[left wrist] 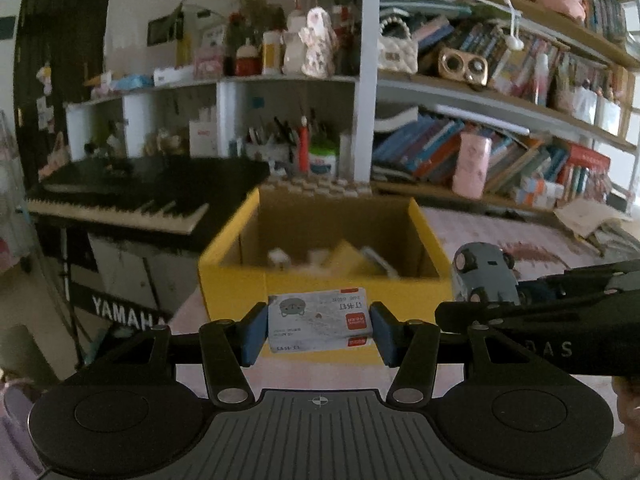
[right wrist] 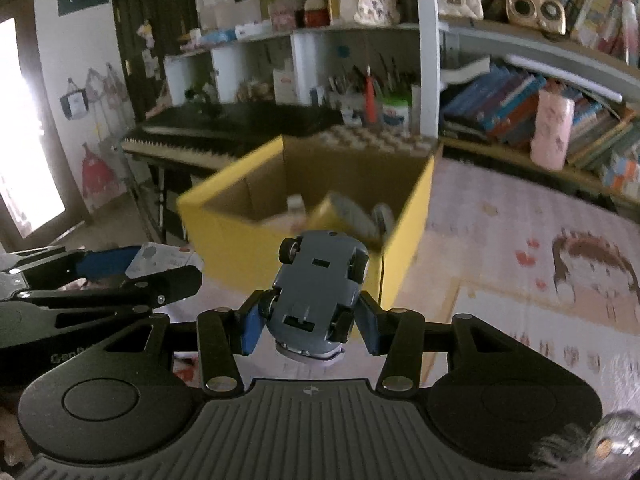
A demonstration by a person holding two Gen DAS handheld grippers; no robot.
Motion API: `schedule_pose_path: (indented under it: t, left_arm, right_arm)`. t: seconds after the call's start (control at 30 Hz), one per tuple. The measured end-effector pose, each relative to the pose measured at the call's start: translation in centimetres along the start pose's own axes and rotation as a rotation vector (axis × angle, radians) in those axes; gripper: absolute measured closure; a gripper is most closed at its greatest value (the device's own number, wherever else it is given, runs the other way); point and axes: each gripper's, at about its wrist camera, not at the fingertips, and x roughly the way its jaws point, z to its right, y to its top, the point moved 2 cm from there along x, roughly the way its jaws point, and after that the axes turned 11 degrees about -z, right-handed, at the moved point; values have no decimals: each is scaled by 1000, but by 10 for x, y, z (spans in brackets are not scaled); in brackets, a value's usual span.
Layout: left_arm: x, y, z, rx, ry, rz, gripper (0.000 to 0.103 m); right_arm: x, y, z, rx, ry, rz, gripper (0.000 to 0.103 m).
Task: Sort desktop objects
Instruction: 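Lower into the yellow box and open the left tool while the right tool releases the toy car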
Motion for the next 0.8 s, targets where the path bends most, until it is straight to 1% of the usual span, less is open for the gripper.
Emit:
schedule_pose_path:
  t: [0.1, 0.2, 0.37, 0.57, 0.8]
  left_arm:
    - [12, 18, 0, 6, 11, 24, 50]
    - [27, 33, 1, 18, 26, 30, 50]
    - [62, 62, -5, 39, 44, 15, 50]
    - [107, 98, -11, 77, 35, -60, 49]
    - [165, 131, -7, 107, -1, -181, 49]
  right_arm:
    - [9, 23, 8, -10, 3, 29, 58]
    - [20, 43, 16, -28, -1, 49, 58]
    - [45, 70, 30, -69, -19, 46, 58]
    - [83, 98, 43, -140, -31, 8, 58]
    - [135, 121, 50, -284, -44, -105, 58]
